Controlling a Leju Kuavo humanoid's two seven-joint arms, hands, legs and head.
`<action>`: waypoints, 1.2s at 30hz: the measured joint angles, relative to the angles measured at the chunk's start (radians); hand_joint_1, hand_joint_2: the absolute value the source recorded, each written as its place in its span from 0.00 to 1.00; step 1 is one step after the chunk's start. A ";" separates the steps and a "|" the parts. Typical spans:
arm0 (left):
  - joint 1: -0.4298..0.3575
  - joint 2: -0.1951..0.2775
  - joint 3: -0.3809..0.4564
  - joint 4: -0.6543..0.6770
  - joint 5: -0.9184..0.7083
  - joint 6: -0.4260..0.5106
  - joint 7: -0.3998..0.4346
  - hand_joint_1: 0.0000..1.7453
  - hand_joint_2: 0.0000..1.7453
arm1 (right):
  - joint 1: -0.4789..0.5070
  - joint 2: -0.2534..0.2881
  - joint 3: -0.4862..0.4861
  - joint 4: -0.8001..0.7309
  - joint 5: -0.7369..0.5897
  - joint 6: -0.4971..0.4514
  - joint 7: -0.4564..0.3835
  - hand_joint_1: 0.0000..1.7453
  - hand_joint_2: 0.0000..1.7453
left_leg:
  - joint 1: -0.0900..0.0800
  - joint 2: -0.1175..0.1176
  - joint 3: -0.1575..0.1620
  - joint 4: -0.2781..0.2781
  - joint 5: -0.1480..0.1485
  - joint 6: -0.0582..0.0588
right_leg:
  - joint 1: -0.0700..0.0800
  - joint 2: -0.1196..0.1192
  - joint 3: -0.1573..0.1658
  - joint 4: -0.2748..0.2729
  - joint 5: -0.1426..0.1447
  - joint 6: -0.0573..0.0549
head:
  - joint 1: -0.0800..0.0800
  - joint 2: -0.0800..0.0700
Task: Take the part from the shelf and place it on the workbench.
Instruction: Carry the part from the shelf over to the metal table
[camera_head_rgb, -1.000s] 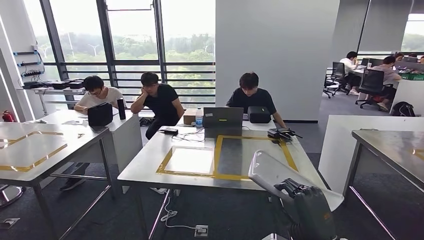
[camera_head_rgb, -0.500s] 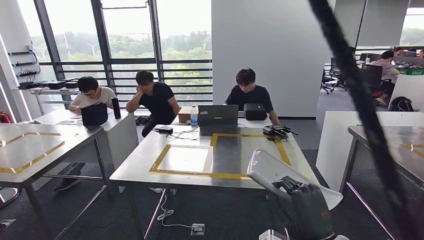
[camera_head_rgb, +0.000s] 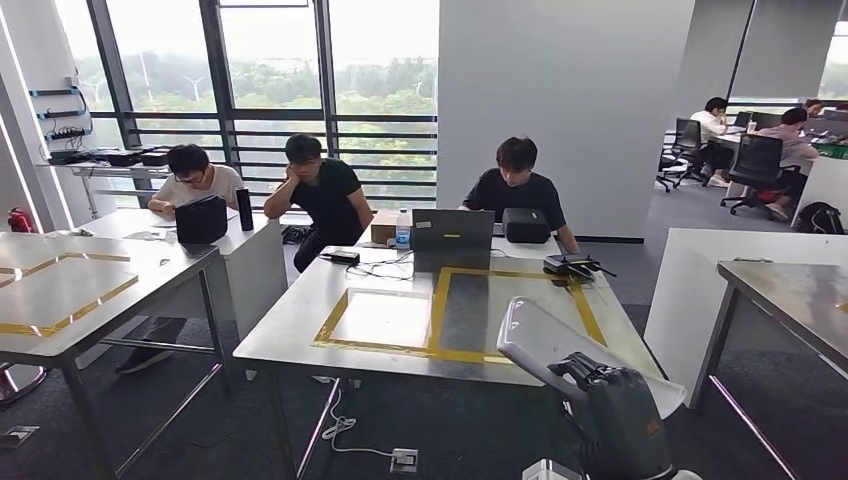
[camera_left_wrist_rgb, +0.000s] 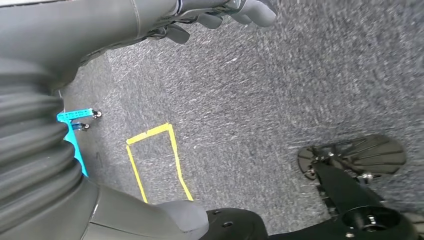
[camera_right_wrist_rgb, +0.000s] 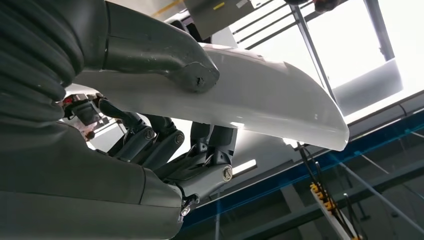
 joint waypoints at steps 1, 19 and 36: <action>0.000 0.000 0.000 0.000 0.000 0.000 0.000 0.00 1.00 | -0.001 0.000 -0.001 0.000 0.000 0.000 0.000 1.00 1.00 | -0.001 -0.001 0.000 0.000 -0.003 -0.006 | 0.003 0.000 0.012 -0.025 0.002 -0.005 | 0.000 0.000; -0.003 0.000 0.000 0.000 0.000 0.000 0.002 0.00 1.00 | -0.003 0.000 -0.005 0.000 -0.007 -0.010 -0.005 1.00 1.00 | 0.011 0.006 -0.035 -0.003 0.033 -0.017 | -0.008 0.001 0.120 -0.042 -0.079 0.008 | -0.006 0.000; -0.007 0.001 0.002 -0.001 0.000 0.000 -0.001 0.00 1.00 | -0.011 -0.002 -0.009 0.009 -0.009 -0.015 -0.007 1.00 1.00 | -0.006 -0.002 0.081 0.058 -0.079 -0.023 | 0.013 0.003 0.004 -0.042 0.022 -0.042 | -0.003 0.000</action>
